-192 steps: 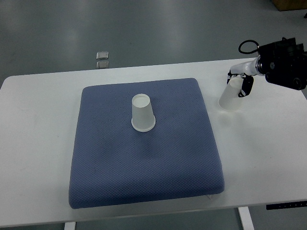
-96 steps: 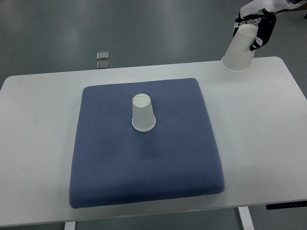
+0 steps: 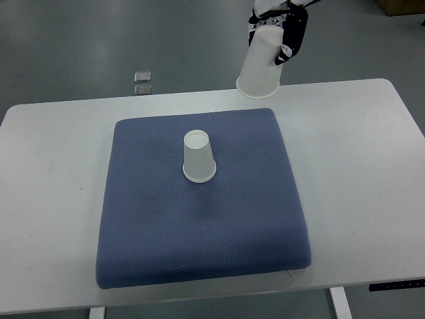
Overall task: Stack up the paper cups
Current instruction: 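Lift the cup with the right hand and carry it over the cushion cup, then lower the held cup onto the cup on the cushion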
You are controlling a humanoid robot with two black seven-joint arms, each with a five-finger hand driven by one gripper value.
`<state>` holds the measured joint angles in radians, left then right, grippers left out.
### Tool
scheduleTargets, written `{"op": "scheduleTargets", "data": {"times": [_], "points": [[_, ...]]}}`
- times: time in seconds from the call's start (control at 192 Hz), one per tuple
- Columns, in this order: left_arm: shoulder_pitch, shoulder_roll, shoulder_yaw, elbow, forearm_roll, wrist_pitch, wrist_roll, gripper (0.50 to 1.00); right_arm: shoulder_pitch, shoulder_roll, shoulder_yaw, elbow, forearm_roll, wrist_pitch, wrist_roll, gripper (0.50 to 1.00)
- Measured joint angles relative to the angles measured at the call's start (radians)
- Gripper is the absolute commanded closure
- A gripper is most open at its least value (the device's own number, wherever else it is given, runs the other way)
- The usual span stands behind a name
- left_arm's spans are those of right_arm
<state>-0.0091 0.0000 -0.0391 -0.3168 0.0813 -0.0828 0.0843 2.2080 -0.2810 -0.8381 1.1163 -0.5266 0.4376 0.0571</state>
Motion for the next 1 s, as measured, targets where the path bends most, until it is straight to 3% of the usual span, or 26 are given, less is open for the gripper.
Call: {"op": "scheduleTargets", "data": {"times": [0.479,1.0], "points": [[0.0,0.0,-0.001,-0.001,0.0,0.0,0.0,0.5,-0.033,0.263,0.04,-0.037,0.031,-0.078,0.001,0.879],[0.0,0.0,-0.001,0.0,0.0,0.0,0.0,0.5,-0.145,0.281,0.069,-0.116,0.024,-0.104,0.0,0.875]]}}
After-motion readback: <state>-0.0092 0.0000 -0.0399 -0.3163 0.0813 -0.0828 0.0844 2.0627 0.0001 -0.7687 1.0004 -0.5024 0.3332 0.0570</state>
